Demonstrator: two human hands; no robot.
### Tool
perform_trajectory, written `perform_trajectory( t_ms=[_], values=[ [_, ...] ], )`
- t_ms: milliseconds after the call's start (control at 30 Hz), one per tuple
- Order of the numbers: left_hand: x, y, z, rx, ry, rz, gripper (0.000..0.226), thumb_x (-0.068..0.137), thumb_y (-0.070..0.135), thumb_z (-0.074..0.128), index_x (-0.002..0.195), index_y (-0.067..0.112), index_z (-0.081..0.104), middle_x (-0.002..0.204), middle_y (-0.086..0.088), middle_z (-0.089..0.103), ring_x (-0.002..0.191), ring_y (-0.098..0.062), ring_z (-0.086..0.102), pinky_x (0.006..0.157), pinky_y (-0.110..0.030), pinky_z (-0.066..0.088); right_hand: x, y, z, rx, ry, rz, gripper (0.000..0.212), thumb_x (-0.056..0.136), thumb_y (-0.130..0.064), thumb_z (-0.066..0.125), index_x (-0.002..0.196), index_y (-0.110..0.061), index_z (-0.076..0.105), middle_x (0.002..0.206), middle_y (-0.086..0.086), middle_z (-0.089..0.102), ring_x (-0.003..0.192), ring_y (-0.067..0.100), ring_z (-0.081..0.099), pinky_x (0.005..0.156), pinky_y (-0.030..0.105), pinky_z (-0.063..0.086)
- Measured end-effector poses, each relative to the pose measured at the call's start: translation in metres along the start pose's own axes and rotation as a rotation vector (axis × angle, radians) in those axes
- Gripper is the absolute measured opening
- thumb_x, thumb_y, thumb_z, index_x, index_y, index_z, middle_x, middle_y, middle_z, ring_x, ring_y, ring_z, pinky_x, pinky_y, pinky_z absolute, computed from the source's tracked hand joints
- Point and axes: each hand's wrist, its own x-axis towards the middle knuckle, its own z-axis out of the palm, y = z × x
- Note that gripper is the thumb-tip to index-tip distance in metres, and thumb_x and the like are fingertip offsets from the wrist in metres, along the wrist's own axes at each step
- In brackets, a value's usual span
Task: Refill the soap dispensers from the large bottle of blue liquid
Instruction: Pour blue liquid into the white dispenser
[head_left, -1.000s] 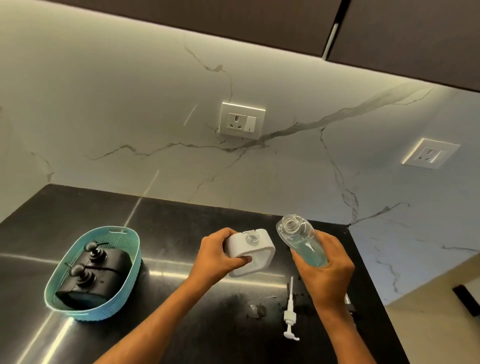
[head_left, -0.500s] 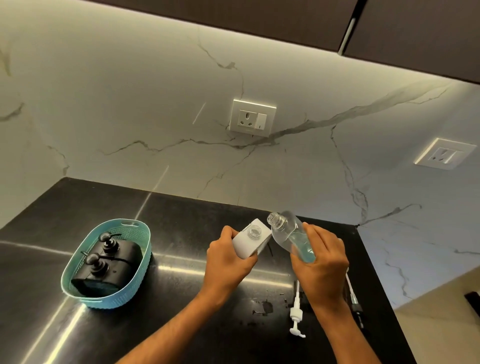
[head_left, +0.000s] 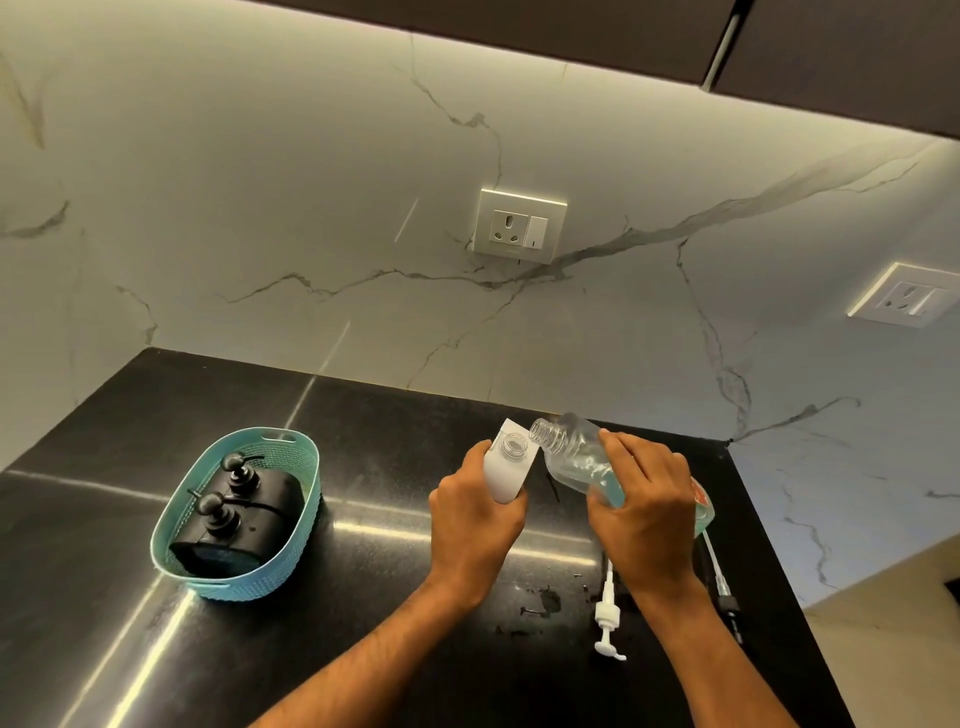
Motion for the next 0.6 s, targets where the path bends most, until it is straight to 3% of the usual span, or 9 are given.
perform_trajectory(
  t_ms=[100,300,600],
  values=[
    [-0.0016,0.0018,-0.0011,0.009,-0.014,0.001,0.048,0.082,0.029,0.083,0.124,0.022,0.061,0.108,0.007,0.073,0.078,0.001,0.060,0.064,-0.001,0.048,0.0013,-0.0016,0.0015,-0.009,-0.033,-0.013,0.070,0.058,-0.003,0.094,0.124,-0.001,0.069,0.114,0.017,0.072,0.100,0.036,0.067,0.082,0.050,0.058],
    [-0.0013,0.0038,-0.0045,0.015,-0.042,-0.006,0.055,0.082,0.030,0.084,0.130,0.019,0.060,0.116,0.003,0.073,0.089,-0.012,0.072,0.067,0.003,0.044,0.0032,-0.0051,0.0017,-0.031,-0.068,-0.034,0.072,0.056,-0.006,0.097,0.123,-0.001,0.070,0.113,0.018,0.072,0.101,0.036,0.068,0.083,0.054,0.058],
    [-0.0011,0.0019,-0.0053,0.016,-0.056,-0.029,0.059,0.081,0.029,0.085,0.133,0.016,0.061,0.120,-0.001,0.073,0.093,-0.016,0.073,0.065,0.010,0.037,0.0080,-0.0100,-0.0012,-0.057,-0.078,-0.065,0.071,0.054,-0.002,0.096,0.121,0.000,0.071,0.112,0.018,0.072,0.100,0.037,0.068,0.084,0.051,0.058]
  ],
)
